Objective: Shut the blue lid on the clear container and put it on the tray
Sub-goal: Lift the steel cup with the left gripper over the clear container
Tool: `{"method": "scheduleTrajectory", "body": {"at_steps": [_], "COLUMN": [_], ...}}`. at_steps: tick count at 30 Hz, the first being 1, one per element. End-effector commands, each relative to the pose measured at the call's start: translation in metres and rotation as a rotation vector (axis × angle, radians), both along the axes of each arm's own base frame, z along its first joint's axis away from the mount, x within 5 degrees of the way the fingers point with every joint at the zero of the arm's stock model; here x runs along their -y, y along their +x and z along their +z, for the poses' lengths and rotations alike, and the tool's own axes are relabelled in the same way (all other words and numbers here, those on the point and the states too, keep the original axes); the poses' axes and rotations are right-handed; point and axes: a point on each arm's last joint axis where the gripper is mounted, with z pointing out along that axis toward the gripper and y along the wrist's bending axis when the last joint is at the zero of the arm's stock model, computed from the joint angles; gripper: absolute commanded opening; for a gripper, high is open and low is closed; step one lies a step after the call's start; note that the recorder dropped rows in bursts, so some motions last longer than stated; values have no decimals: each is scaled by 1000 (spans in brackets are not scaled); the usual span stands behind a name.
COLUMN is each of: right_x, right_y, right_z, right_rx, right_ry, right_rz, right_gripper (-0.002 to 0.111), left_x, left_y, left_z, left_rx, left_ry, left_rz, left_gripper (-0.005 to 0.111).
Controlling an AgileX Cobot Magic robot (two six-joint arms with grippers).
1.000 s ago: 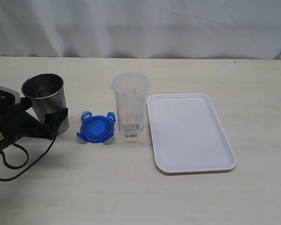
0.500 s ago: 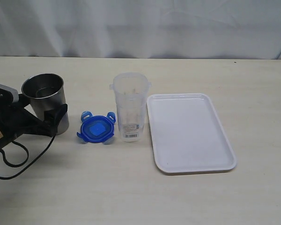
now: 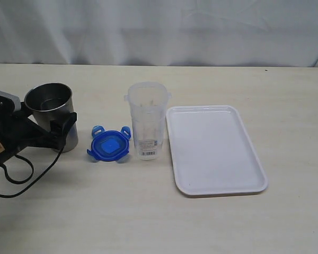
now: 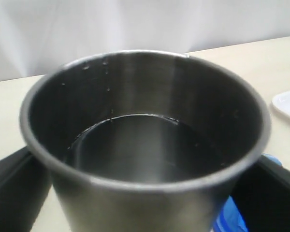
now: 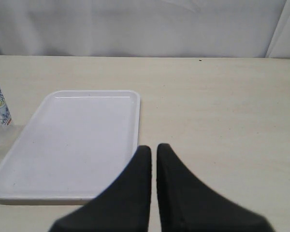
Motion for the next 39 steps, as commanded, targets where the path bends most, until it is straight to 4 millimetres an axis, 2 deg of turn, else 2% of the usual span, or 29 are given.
{"method": "scheduleTrajectory", "body": {"at_steps": [1,29,31,32,33,36,37,39], "right_x": [0,0,0,0,0,0,0,0], "right_y": [0,0,0,0,0,0,0,0], "right_z": [-1,-1,-1,-1,-1,-1,-1,-1], "right_rx": [1,1,1,1,1,1,1,1], "right_ry": [-5,-5,-5,-5,-5,-5,-5,-5], "right_rz": [-5,-5,-5,-5,-5,-5,-5,-5], "right_gripper": [5,5,5,5,5,5,5,5], "left_x": [3,3,3,5,6,11,13,13], "left_y": [4,8,8,7,7,4,3,3], "left_z": [3,6,6,5,5,5,5,5], "left_rx": [17,18,18,18,17,17,16,14], "left_ry": [-25,-65,-65,-62,-59,-48,-44,-48], "left_rz": [-22,-14,-14,-37,-57,-122,-148,-150], "left_gripper": [89,89,81,71,66,39,22,0]}}
